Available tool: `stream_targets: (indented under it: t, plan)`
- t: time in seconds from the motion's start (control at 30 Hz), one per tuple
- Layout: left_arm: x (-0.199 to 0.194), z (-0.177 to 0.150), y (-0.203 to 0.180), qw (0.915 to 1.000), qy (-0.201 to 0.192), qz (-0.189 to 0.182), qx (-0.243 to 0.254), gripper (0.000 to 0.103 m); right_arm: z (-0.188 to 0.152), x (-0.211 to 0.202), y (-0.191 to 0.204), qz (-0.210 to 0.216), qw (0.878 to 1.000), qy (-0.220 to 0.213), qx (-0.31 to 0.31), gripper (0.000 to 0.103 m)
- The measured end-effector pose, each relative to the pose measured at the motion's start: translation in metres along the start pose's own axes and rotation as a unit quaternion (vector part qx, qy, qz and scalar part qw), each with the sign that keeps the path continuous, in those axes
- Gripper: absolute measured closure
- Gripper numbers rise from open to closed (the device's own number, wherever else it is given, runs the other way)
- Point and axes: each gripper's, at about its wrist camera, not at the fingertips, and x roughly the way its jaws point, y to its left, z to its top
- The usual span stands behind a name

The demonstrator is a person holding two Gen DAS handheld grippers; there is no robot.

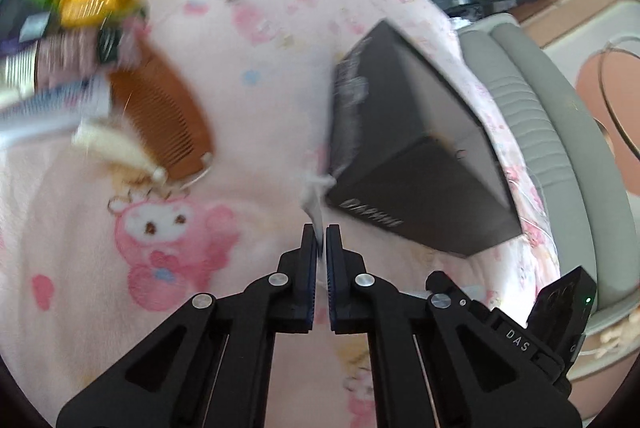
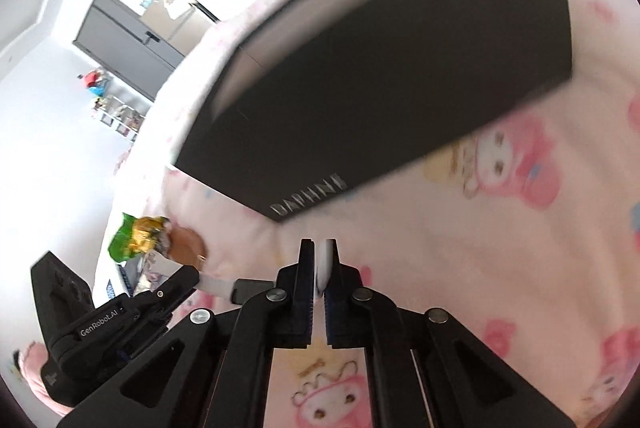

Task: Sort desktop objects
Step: 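Lower the white watch into the black DAPHNE box with the left gripper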

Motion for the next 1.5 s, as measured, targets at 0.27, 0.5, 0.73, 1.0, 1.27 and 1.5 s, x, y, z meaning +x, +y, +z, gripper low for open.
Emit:
stream_targets:
  t: [0.27, 0.5, 0.73, 1.0, 1.27, 1.5]
  plan:
    - [-0.016, 0.023, -0.058, 0.9972, -0.028, -0.024, 0.065, 0.101, 0.045, -0.058, 0.016, 0.021, 0.997, -0.063, -0.043, 0.101]
    - [-0.004, 0.018, -0.065, 0.9975, -0.014, -0.013, 0.068, 0.102, 0.044, -0.061, 0.003, 0.020, 0.998, -0.054, -0.030, 0.101]
    - [-0.011, 0.017, -0.063, 0.9977, -0.024, -0.009, 0.063, 0.102, 0.032, -0.044, -0.007, 0.021, 0.999, 0.005, -0.027, 0.101]
    - [-0.015, 0.005, -0.032, 0.9992, -0.020, 0.013, 0.031, 0.102, -0.020, 0.036, -0.034, 0.017, 0.990, 0.135, 0.045, 0.099]
    - [-0.014, 0.001, 0.002, 0.9997, -0.011, 0.022, -0.005, 0.102, 0.001, 0.037, -0.049, -0.001, 0.992, 0.102, 0.075, 0.079]
    - [-0.006, -0.003, 0.012, 0.9994, -0.002, 0.034, -0.004, 0.102, 0.008, 0.056, -0.046, -0.024, 0.994, 0.091, 0.054, 0.074]
